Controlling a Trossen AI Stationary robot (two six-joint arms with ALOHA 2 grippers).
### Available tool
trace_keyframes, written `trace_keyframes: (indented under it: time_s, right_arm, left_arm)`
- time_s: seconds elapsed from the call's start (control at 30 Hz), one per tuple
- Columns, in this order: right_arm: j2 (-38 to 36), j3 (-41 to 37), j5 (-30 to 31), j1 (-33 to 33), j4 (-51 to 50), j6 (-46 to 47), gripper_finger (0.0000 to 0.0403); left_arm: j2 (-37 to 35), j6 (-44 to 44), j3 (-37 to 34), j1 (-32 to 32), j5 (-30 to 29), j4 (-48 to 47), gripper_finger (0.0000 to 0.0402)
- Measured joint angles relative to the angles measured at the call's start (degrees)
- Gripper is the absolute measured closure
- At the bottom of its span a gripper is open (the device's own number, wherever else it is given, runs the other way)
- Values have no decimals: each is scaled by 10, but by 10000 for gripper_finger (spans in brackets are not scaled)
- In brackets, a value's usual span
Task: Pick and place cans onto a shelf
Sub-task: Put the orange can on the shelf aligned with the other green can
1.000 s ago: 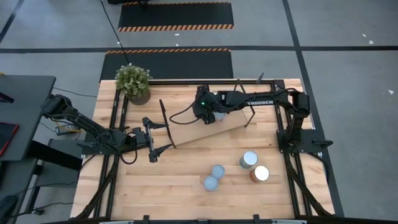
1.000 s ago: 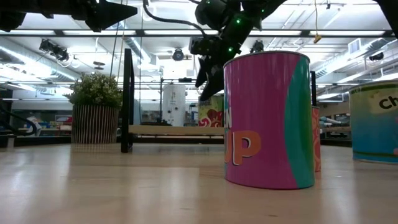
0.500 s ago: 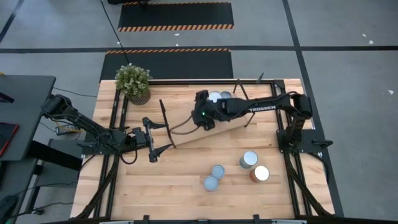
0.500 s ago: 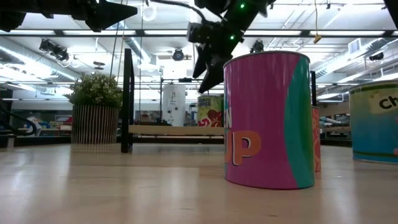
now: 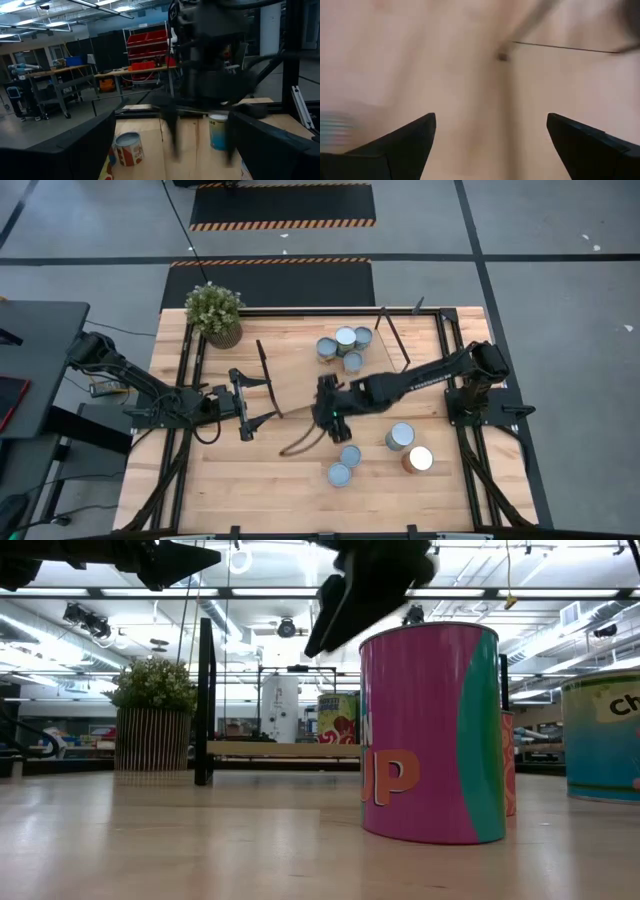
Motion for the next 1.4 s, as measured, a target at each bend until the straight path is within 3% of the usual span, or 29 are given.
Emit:
trace_keyframes:
  time_s: [0.1,0.37,0.6,0.8,1.07,1.23,1.4]
  right_arm:
    - [1,0,-64,24,13,44,14]
    - [2,0,-66,97,21,107,14]
    - [2,0,-17,138,-98,195,14]
    - [-7,0,-21,154,-157,260,14]
    - [-32,0,-18,143,-308,370,14]
    - [-27,-3,0,144,-309,340,14]
    - [-26,-46,0,154,-241,309,14]
  left_arm:
    - [0,0,0,0,0,1,13]
    - [0,-11,0,0,0,3,13]
    - [0,-11,0,0,0,0,13]
    - [0,-11,0,0,0,0,13]
    - [0,-11,0,0,0,2,13]
    - [0,-11,0,0,0,2,13]
    - [0,-11,0,0,0,2,13]
